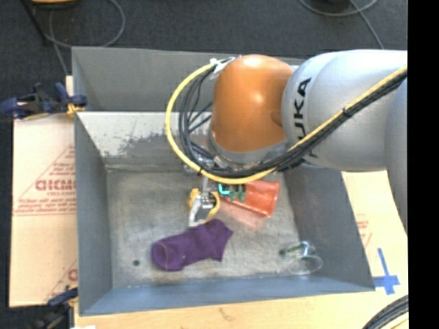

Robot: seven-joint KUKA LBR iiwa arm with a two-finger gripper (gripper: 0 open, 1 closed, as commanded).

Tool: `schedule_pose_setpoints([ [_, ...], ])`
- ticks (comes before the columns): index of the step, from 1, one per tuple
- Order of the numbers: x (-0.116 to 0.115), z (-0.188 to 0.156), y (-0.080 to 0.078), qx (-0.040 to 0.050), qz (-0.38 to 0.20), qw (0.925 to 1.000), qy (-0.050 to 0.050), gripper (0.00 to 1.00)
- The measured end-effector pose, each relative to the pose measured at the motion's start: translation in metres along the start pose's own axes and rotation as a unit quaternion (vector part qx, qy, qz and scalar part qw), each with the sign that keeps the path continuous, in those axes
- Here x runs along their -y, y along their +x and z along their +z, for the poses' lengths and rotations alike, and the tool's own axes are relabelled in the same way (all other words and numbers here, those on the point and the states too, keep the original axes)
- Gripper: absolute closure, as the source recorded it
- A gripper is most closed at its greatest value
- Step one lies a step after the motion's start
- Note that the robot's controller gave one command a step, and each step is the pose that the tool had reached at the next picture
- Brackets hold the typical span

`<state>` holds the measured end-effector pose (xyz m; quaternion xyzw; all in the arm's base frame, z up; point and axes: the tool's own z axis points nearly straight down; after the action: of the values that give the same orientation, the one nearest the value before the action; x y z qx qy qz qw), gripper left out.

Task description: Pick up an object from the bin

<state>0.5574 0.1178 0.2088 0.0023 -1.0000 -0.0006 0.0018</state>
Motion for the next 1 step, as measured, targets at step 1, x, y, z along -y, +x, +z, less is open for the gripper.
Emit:
schedule_pose_setpoints([
  [1, 0.0007, -0.0032, -0.0009, 0.0026, 0.001, 1.0000, 0.000, 0.00],
])
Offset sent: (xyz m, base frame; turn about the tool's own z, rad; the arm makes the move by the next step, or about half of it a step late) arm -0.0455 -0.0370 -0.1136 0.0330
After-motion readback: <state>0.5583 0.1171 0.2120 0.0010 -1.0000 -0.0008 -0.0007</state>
